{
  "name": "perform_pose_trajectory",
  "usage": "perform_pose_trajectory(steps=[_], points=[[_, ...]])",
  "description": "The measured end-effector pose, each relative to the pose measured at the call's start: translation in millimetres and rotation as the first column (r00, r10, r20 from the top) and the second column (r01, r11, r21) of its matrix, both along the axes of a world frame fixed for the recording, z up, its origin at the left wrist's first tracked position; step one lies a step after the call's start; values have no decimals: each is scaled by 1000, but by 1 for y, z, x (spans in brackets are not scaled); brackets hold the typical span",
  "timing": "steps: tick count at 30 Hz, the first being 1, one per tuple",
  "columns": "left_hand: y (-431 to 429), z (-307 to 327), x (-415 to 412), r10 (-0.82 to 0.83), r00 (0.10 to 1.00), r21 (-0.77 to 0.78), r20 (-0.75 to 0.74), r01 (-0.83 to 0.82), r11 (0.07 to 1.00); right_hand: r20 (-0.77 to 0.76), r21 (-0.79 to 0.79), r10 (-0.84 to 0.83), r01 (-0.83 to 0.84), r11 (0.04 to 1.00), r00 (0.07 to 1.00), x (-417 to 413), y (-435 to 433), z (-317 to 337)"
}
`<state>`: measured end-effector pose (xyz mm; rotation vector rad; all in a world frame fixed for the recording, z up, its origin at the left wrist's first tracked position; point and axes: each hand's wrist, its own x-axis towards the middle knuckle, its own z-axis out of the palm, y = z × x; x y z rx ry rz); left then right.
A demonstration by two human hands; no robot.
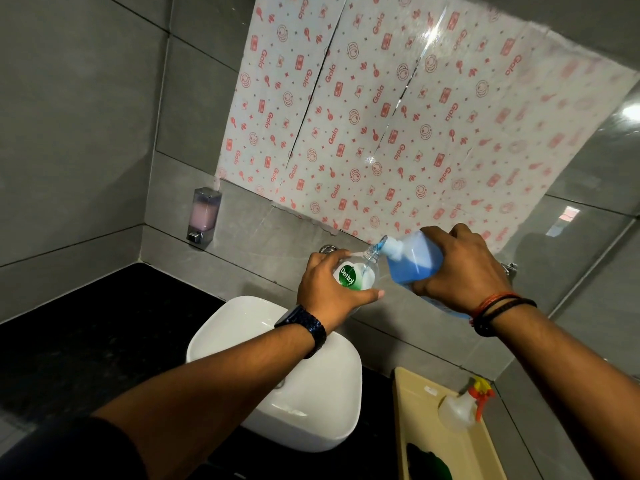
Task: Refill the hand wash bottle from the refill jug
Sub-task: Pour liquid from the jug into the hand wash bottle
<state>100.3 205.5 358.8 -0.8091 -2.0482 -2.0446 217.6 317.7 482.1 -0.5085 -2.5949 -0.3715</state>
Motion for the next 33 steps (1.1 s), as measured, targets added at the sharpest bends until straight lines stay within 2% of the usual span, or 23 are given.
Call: perform_pose_trajectory(steps=[33], points=[[-1, 6, 4, -6, 1000, 10, 12, 6, 1000, -26, 16, 12, -11, 1000, 1000, 5, -3, 7]])
